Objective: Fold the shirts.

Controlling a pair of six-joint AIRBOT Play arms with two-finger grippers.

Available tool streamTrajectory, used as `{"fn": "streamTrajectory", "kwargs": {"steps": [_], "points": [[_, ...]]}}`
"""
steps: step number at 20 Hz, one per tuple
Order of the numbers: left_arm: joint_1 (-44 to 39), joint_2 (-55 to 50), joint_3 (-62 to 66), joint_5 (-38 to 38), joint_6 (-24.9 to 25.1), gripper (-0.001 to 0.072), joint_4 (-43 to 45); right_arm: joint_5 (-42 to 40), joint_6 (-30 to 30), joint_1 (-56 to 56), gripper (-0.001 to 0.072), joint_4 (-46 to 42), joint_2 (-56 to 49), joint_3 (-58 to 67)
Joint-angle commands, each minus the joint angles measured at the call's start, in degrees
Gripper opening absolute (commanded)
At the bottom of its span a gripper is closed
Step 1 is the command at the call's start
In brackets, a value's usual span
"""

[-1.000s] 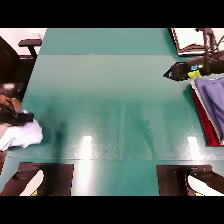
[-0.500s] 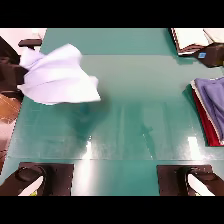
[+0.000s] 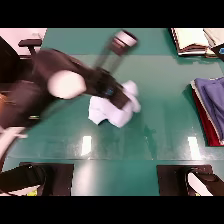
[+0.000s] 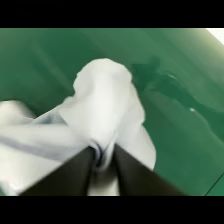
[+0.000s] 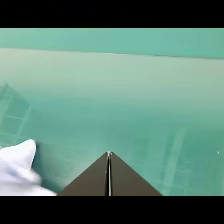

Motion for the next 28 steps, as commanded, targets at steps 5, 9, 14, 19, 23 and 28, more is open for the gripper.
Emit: {"fn": "streamTrajectory", "kwargs": {"steps": [5,9,14,19,23,28], "points": [[7.50,-5.95,3.87,0.52,1.20,0.0507,-3.58,1.57,0.02,-0.26,0.0016,-0.02,0.13,0.02],[23.39,-5.09,0.37,-7.15,-1.55,0.0507,-6.91,1.84,0.02,-0.26,0.0016,-0.02,0.13,0.02],[34.18,-5.11,-14.45,-2.43,-0.85,0.0507,-18.29,1.99,0.00,-0.26,0.0016,-0.02,0.11,-0.02],[35.89,-5.18,-29.42,5.03,-0.61,0.0507,-23.52,1.95,0.02,-0.26,0.0016,-0.02,0.11,-0.04],[34.29,-5.29,-36.68,13.57,3.98,0.0497,-35.52,1.95,0.02,-0.26,0.0016,-0.02,0.11,-0.04],[28.06,-7.21,-37.13,20.04,3.21,0.0498,-35.58,2.43,0.02,-0.26,0.0016,0.00,0.13,-0.02]]}}
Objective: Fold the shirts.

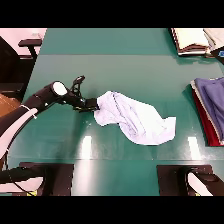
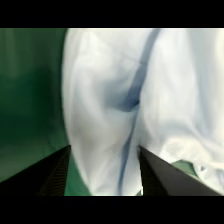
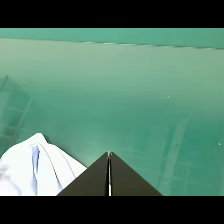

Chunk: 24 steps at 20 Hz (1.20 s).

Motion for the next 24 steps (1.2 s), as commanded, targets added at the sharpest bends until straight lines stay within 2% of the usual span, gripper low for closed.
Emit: {"fn": "streamTrajectory", "kwargs": {"steps": [1,2,4,9,11,14,16,18,19,20,24], "points": [[-2.80,-1.49,-1.18,4.07,-0.09,0.0497,-1.84,1.05,0.02,-0.02,0.0016,0.00,0.02,-0.02],[-2.78,-1.46,-1.16,3.78,-0.90,0.0490,-1.70,1.81,0.02,-0.02,0.0017,0.00,0.04,-0.02],[-1.38,-1.20,0.00,2.43,-1.09,0.0025,-1.29,3.21,0.02,-0.02,0.0016,-0.20,0.02,-0.02],[5.79,4.04,6.08,-2.67,-0.22,0.0024,3.32,11.21,0.02,-0.48,0.0016,-4.81,0.04,-3.63],[8.00,7.19,7.74,-3.45,1.05,0.0024,5.55,13.86,0.07,-3.37,0.0016,-4.94,0.02,-10.01],[8.63,10.25,8.11,-3.91,1.14,0.0025,10.40,12.55,0.07,-10.27,0.0036,-4.61,-0.07,-21.68],[8.63,10.36,8.09,-4.94,2.23,0.0025,10.82,9.75,0.04,-13.90,0.0463,-4.39,-0.15,-29.55],[8.63,10.36,8.04,-4.87,2.36,0.0025,10.82,5.88,-0.07,-15.02,0.0465,-1.66,-0.39,-36.94],[8.63,10.36,8.04,-4.46,2.36,0.0025,10.82,4.11,-0.68,-14.78,0.0435,0.57,-1.31,-39.65],[8.63,10.36,8.04,-4.22,2.36,0.0024,10.82,2.86,-2.12,-13.86,0.0434,3.17,-3.17,-41.75],[8.63,10.36,8.04,-4.44,2.38,0.0025,11.04,-6.05,-2.25,-5.42,0.0435,7.63,-13.07,-44.50]]}}
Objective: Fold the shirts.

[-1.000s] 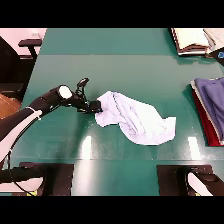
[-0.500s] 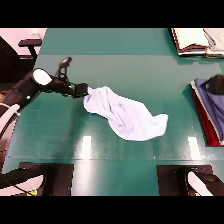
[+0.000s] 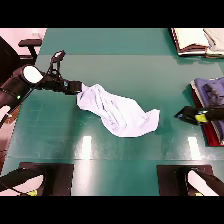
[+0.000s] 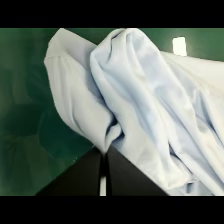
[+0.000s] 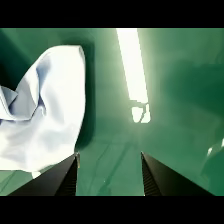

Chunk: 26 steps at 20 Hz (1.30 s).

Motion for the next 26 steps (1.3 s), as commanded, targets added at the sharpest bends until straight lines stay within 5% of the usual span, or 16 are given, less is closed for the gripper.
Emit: {"fn": "streamTrajectory", "kwargs": {"steps": [1,6,7,10,11,18,26], "points": [[0.07,0.11,0.07,-0.09,0.17,0.0025,0.70,-9.75,-0.52,6.88,0.0434,3.69,-7.91,-2.62],[0.07,0.11,0.07,-1.88,0.20,0.0025,3.19,-15.85,-0.48,14.32,0.0427,7.23,-19.87,4.39],[0.07,0.11,0.07,-2.14,0.17,0.0025,3.58,-15.93,-0.48,15.02,0.0375,7.65,-21.99,6.23],[0.07,0.13,0.07,-2.84,0.20,0.0025,4.98,-15.45,-0.52,16.81,0.0054,7.61,-25.97,11.30],[0.07,0.22,0.09,-3.10,0.20,0.0025,5.46,-15.43,-0.55,17.18,0.0015,7.56,-26.23,12.94],[0.07,13.46,11.89,-2.84,0.13,0.0024,17.51,-8.94,-0.87,11.74,0.0015,0.39,-8.94,33.14],[0.07,29.27,35.41,-3.21,0.11,0.0024,17.73,-1.44,-1.46,0.55,0.0015,-0.04,12.68,54.47]]}}
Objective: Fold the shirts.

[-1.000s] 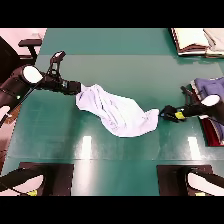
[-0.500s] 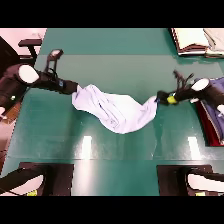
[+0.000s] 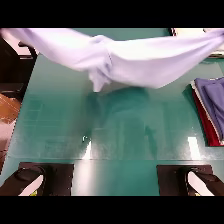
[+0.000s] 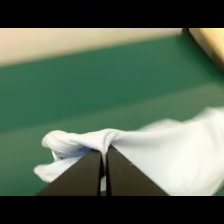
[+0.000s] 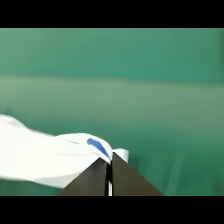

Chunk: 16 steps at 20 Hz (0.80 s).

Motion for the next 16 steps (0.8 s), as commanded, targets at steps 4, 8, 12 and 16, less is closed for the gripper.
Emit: {"fn": "streamTrajectory", "kwargs": {"steps": [4,8,12,16], "points": [[-0.02,8.76,11.10,-0.72,-0.37,0.0024,0.52,8.85,-0.09,-12.59,0.0014,-0.35,7.48,16.02],[-0.02,9.05,13.90,-3.85,-0.70,0.0024,-0.74,15.17,-0.04,-18.27,0.0014,-0.24,1.70,25.79],[-0.02,4.68,9.79,-10.82,-0.66,0.0024,1.31,18.03,0.66,-11.47,0.0013,-0.33,-7.21,27.06],[-0.02,-6.23,-2.16,-15.50,-0.68,0.0024,5.75,18.93,3.02,0.46,0.0014,-9.77,-17.77,15.98]]}}
